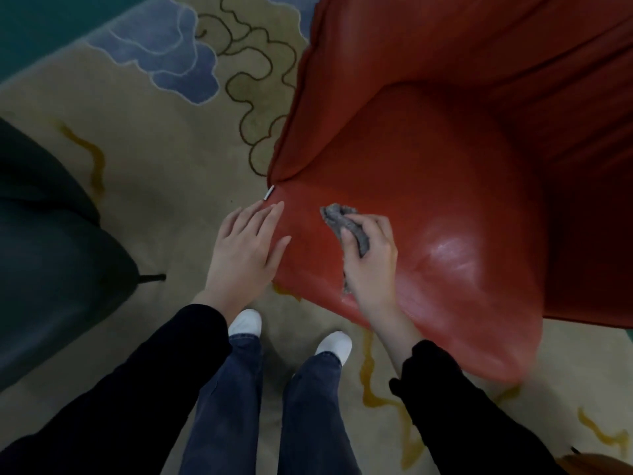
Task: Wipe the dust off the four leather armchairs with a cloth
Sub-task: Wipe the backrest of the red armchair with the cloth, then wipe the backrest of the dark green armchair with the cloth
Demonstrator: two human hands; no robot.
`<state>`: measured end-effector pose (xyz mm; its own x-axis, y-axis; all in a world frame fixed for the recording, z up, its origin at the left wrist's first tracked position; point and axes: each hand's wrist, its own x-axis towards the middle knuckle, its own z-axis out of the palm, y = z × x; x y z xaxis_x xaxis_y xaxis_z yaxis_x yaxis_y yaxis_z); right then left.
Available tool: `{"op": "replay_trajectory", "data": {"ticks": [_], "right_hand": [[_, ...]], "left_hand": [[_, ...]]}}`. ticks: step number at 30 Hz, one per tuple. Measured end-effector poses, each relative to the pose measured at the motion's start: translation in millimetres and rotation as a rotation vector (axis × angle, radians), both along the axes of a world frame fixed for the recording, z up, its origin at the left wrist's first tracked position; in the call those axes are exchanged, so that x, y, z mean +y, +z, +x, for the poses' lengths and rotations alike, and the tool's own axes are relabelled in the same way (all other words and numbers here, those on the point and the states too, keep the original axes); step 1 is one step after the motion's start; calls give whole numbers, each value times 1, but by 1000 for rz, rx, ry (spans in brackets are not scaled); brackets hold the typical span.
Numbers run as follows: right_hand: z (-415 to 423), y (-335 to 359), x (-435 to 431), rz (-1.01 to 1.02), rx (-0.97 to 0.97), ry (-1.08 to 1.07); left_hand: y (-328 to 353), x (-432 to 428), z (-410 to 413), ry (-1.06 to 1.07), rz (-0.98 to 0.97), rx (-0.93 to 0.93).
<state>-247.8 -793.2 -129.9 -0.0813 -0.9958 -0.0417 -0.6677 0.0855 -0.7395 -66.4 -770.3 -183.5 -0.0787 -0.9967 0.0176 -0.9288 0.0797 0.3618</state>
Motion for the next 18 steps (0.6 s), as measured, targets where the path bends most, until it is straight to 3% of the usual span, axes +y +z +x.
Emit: {"op": "replay_trajectory", "data": {"ticks": [9, 18], "right_hand": [[31, 125, -15, -85, -15, 70], [58, 209, -13, -99, -106, 213]], "left_hand": [[125, 9, 31, 113, 48, 36], [218, 44, 46, 315, 216, 18]]}}
